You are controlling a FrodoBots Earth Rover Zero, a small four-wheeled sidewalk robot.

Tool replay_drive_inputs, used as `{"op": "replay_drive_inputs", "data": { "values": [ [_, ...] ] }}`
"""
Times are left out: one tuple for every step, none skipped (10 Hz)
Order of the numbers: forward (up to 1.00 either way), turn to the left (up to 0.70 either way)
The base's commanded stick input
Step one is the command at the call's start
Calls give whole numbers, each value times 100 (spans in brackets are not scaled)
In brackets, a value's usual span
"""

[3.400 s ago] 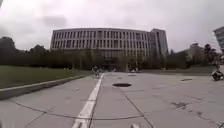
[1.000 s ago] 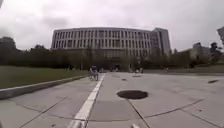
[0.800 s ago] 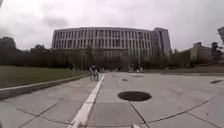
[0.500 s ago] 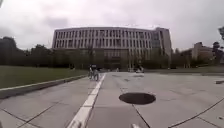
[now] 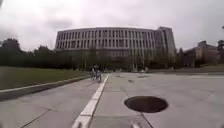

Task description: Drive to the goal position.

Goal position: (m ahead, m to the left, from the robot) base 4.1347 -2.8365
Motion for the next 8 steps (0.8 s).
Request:
{"op": "replay_drive_inputs", "data": {
  "values": [
    [70, 0],
    [70, 0],
    [70, 0],
    [70, 0],
    [70, 0],
    [70, 0],
    [70, 0],
    [70, 0]
  ]
}}
